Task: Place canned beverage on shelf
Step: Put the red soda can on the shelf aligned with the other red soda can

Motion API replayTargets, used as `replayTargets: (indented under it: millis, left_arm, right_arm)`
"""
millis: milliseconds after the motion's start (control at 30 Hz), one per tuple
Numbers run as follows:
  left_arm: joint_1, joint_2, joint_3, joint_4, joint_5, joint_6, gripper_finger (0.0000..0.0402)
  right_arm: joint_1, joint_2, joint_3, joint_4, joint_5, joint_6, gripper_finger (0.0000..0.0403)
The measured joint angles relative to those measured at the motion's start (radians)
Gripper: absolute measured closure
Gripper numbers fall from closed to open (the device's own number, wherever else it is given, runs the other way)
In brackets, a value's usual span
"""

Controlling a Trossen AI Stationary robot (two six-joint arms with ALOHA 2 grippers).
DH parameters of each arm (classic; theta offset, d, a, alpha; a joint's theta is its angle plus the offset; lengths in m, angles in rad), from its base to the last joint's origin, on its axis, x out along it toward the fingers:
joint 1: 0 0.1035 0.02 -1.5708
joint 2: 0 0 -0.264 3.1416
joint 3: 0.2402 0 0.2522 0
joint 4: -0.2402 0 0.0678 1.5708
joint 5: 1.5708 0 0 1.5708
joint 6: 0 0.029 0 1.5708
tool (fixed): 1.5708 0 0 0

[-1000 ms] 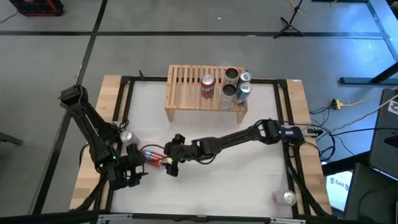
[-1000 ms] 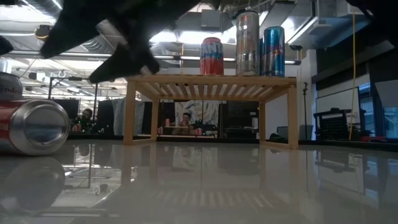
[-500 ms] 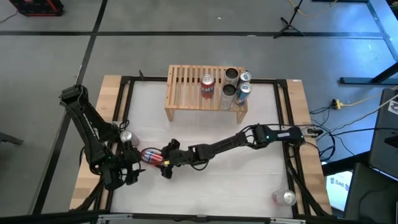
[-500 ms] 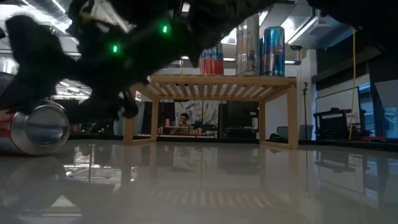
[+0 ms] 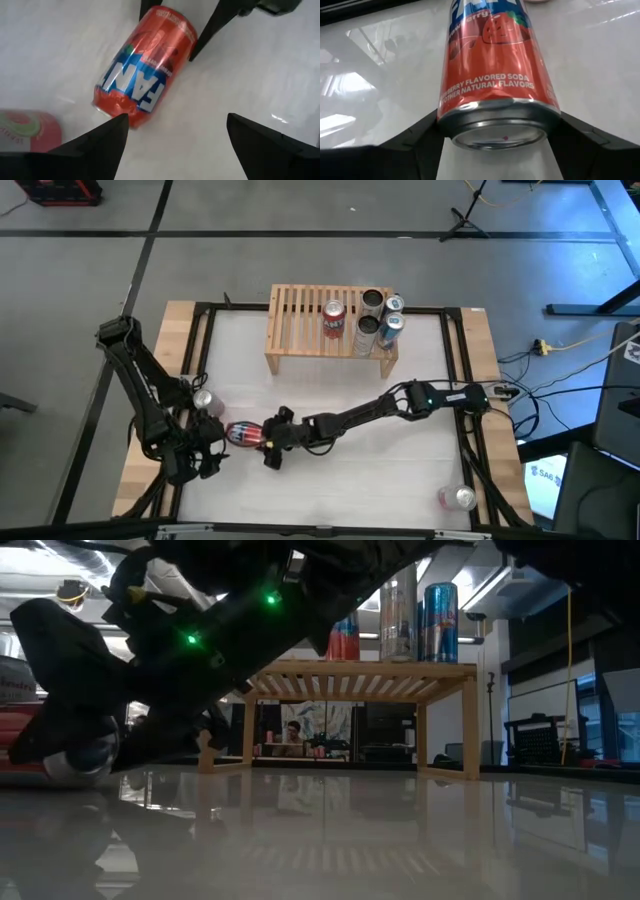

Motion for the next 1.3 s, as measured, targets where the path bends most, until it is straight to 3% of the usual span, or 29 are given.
replayTargets:
  millis: [167,300,600,900,1067,1167,1300]
  left_arm:
    - [-0.005,0.002,-0.005,-0.030,0.024,0.030,0.0075]
    - [-0.016,0.002,-0.025,0.050,0.029,0.025,0.0075]
    - [-0.005,0.027,-0.026,0.184,-0.058,0.052,0.0075]
    - [0.048,0.115,-0.026,0.264,-0.049,0.093,0.0075]
    - [0.066,0.162,-0.026,0.350,-0.044,0.242,0.0075]
    - [0.074,0.198,-0.026,0.347,-0.007,0.220,0.0075]
    - [0.074,0.254,-0.026,0.371,-0.034,0.218,0.0075]
  right_arm:
    - [0.001,-0.037,-0.003,-0.079,-0.003,-0.003,0.0107]
    - [0.008,-0.077,-0.003,-0.217,-0.012,-0.001,0.0092]
    - [0.029,-0.124,-0.003,-0.445,-0.101,-0.051,0.0114]
    - [0.045,-0.130,-0.001,-0.467,-0.261,-0.108,0.0062]
    - [0.047,-0.142,-0.003,-0.443,-0.253,-0.114,0.0054]
    - [0.047,-0.142,-0.003,-0.435,-0.279,-0.113,0.0054]
    - [0.047,-0.142,-0.003,-0.423,-0.295,-0.065,0.0053]
